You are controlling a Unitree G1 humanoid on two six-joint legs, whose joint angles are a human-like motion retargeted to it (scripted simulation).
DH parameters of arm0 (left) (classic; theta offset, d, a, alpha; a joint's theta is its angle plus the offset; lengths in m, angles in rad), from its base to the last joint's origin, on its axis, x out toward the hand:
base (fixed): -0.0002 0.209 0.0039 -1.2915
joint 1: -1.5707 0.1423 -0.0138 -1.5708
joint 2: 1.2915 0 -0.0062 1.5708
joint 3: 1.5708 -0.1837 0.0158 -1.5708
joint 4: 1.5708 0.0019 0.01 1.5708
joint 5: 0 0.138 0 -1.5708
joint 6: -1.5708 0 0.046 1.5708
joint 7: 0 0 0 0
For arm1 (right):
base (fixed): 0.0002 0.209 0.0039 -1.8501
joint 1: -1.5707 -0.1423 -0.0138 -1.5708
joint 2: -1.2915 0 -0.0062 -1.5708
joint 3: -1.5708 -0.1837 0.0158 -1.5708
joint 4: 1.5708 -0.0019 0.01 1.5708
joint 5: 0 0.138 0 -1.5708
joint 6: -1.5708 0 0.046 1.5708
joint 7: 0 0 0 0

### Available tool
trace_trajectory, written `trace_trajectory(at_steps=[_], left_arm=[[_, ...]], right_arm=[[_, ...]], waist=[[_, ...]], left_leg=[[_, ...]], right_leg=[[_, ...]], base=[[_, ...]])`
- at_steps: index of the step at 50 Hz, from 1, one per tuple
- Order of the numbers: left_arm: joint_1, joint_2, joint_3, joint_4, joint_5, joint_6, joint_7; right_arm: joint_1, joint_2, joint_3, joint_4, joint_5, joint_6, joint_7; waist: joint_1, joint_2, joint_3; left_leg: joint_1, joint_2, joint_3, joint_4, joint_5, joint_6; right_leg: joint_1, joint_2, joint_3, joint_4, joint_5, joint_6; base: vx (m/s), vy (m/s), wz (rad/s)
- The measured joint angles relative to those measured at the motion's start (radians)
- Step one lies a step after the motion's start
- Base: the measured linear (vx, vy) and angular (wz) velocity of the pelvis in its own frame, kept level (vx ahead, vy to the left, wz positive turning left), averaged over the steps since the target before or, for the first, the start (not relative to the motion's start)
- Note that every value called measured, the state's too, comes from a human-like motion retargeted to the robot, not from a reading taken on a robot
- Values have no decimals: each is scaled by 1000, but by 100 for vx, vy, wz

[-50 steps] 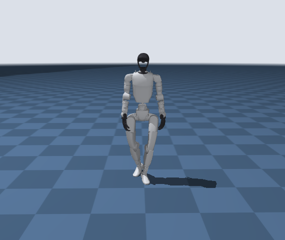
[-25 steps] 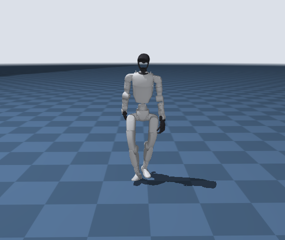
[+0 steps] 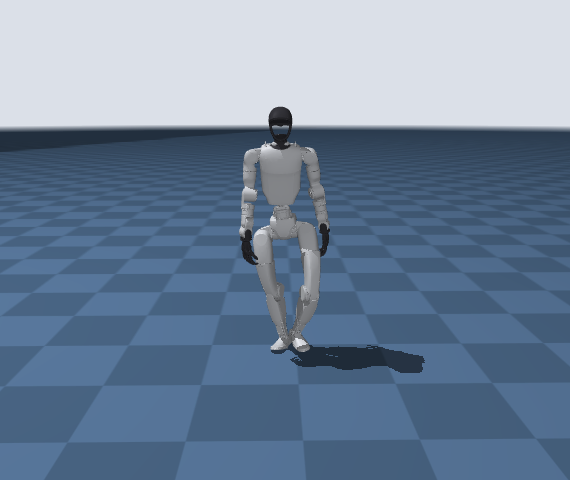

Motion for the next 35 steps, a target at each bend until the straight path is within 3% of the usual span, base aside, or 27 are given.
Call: trace_trajectory(at_steps=[3, 5, 7, 10, 17, 20, 25, 30, 33, 35], left_arm=[[6, 9, -7, -7, 50, 4, -28], [10, 12, -11, -8, 72, 9, -41], [5, 9, -11, -7, 96, 18, -61], [-22, 19, -16, -9, 104, 43, -80], [-103, 24, -80, -100, 59, 41, -56], [-113, 38, -113, -150, 37, 18, -55], [-137, 60, -150, -182, 46, 21, -43], [-126, 61, -161, -210, 25, 4, -21], [-103, 53, -151, -206, 12, -8, -26], [-90, 44, -131, -193, 23, 5, -33]], right_arm=[[-6, 18, 31, -2, -5, -4, 14], [3, 28, 47, 6, -17, -2, 24], [22, 25, 55, 10, -47, -3, 41], [57, 21, 58, 14, -85, -7, 33], [128, -18, 10, 84, -36, 17, -50], [149, -32, -15, 114, -6, 26, -56], [202, -40, -75, 120, 30, 38, -71], [245, -53, -93, 139, 52, 45, -91], [254, -58, -97, 165, 31, 65, -73], [256, -59, -95, 193, 31, 71, -67]], waist=[[23, 3, 9], [35, 4, 6], [21, 4, -5], [-2, 1, -10], [-52, 75, -17], [-135, 130, -24], [-226, 183, -38], [-236, 145, -43], [-239, 131, -33], [-213, 125, -34]], left_leg=[[34, 36, 0, 26, -50, 0], [96, 41, 11, -12, -140, 0], [111, -30, -44, -95, -163, 0], [171, -15, -29, -146, -215, 0], [281, -68, -133, -441, -203, 0], [305, -56, -189, -505, -175, 0], [364, -45, -246, -589, -129, 0], [478, -112, -201, -719, -50, 0], [542, -126, -176, -738, -8, 0], [560, -110, -140, -688, 20, 0]], right_leg=[[26, 16, 0, -2, -9, 12], [45, 15, -27, 1, -6, 37], [51, -5, -51, 12, 12, 74], [63, -25, -101, 61, 36, 120], [-98, -47, -136, 445, 360, 149], [-144, 10, -162, 578, 378, 150], [-223, 49, -201, 636, 190, 108], [-287, 42, -158, 512, 52, 71], [-273, 74, -118, 452, 58, -57], [-197, 58, -191, 397, 44, -138]], base=[[37, -4, -59], [38, 10, -33], [38, 14, 9], [40, 1, 20], [23, 15, 19], [25, 12, 71], [28, 6, 36], [29, 2, -24], [31, -10, -28], [35, -26, -63]])
